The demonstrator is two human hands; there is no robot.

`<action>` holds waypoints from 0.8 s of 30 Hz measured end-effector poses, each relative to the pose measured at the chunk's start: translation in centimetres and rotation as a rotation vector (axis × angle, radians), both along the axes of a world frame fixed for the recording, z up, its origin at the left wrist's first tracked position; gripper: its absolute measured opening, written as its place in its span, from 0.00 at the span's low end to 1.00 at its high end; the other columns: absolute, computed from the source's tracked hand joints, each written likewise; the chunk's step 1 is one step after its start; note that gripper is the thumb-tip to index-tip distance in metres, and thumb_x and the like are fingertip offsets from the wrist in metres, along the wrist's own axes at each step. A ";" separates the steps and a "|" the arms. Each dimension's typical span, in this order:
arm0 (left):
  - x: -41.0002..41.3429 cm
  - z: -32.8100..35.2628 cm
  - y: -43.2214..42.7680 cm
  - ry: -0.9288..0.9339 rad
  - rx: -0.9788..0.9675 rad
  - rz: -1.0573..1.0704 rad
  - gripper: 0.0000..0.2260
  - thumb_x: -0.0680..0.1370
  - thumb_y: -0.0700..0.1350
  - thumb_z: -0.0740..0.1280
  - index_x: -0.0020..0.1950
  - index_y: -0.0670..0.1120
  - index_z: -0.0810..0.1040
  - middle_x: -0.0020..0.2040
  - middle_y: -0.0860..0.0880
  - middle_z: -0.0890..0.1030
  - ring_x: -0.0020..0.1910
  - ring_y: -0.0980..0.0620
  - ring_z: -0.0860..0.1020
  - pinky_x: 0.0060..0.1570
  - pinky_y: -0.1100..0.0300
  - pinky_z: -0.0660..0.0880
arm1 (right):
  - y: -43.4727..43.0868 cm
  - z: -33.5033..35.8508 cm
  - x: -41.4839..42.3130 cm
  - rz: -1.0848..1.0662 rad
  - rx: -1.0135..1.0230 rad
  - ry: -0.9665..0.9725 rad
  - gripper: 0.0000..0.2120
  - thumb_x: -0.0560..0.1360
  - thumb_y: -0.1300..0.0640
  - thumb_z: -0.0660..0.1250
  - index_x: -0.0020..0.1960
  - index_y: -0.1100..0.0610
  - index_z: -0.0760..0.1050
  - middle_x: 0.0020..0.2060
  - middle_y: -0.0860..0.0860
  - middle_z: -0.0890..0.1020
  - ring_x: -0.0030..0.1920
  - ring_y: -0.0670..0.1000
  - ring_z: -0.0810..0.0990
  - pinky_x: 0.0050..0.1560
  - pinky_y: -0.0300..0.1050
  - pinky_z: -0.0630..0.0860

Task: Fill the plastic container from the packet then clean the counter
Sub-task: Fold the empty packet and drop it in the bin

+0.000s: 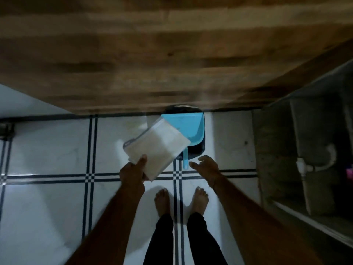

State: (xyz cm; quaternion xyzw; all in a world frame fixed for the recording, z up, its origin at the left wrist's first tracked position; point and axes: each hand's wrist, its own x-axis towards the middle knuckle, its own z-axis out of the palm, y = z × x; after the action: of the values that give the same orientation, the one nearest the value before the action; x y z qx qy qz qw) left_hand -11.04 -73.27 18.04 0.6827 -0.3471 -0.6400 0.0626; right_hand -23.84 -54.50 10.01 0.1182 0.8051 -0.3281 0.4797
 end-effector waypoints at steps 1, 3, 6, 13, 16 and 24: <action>-0.3 -2.5 -0.3 -0.009 0.007 0.016 0.08 0.78 0.43 0.74 0.53 0.42 0.78 0.51 0.43 0.81 0.46 0.44 0.81 0.42 0.52 0.81 | -0.7 -2.7 0.0 0.003 0.018 -0.030 0.29 0.73 0.49 0.78 0.69 0.58 0.73 0.67 0.58 0.79 0.59 0.53 0.79 0.63 0.48 0.76; -0.6 -7.0 -0.7 -0.039 0.020 0.060 0.07 0.76 0.44 0.75 0.48 0.44 0.79 0.47 0.46 0.81 0.49 0.43 0.80 0.42 0.54 0.80 | -1.7 -7.3 0.0 -0.016 0.038 -0.088 0.37 0.74 0.48 0.77 0.75 0.63 0.66 0.73 0.60 0.72 0.70 0.58 0.74 0.66 0.49 0.72; -1.2 -12.2 -0.8 -0.055 0.079 0.083 0.09 0.77 0.44 0.75 0.53 0.43 0.78 0.51 0.45 0.82 0.51 0.45 0.80 0.40 0.55 0.79 | -3.1 -13.6 0.4 -0.112 0.037 -0.181 0.42 0.74 0.48 0.77 0.77 0.66 0.62 0.72 0.62 0.72 0.70 0.61 0.74 0.64 0.50 0.73; -2.1 -16.4 -0.4 -0.051 0.169 0.107 0.14 0.77 0.45 0.75 0.60 0.44 0.78 0.66 0.42 0.81 0.65 0.41 0.79 0.57 0.49 0.77 | -4.1 -17.7 1.2 -0.276 -0.019 -0.117 0.16 0.77 0.58 0.73 0.61 0.63 0.77 0.46 0.54 0.82 0.44 0.52 0.80 0.54 0.52 0.81; -3.3 -15.2 -0.1 -0.036 0.183 0.086 0.11 0.77 0.45 0.74 0.56 0.46 0.76 0.67 0.43 0.79 0.67 0.41 0.76 0.59 0.48 0.74 | -2.7 -14.3 1.6 -0.340 -0.162 -0.077 0.09 0.80 0.61 0.68 0.60 0.59 0.75 0.41 0.52 0.78 0.40 0.49 0.76 0.43 0.44 0.79; -9.1 -13.0 1.4 -0.006 0.245 0.127 0.11 0.78 0.45 0.74 0.56 0.45 0.76 0.53 0.45 0.81 0.54 0.44 0.80 0.49 0.50 0.79 | 5.9 -7.3 2.1 -0.691 -0.083 0.165 0.05 0.82 0.61 0.66 0.49 0.53 0.71 0.35 0.51 0.73 0.32 0.48 0.69 0.27 0.34 0.70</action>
State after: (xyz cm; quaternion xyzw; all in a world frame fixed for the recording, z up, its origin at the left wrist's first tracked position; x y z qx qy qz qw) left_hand -20.11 -71.86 5.06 0.7077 -0.2227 -0.6703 0.0182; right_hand -21.77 -48.65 2.67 0.3371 0.7395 -0.5119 0.2783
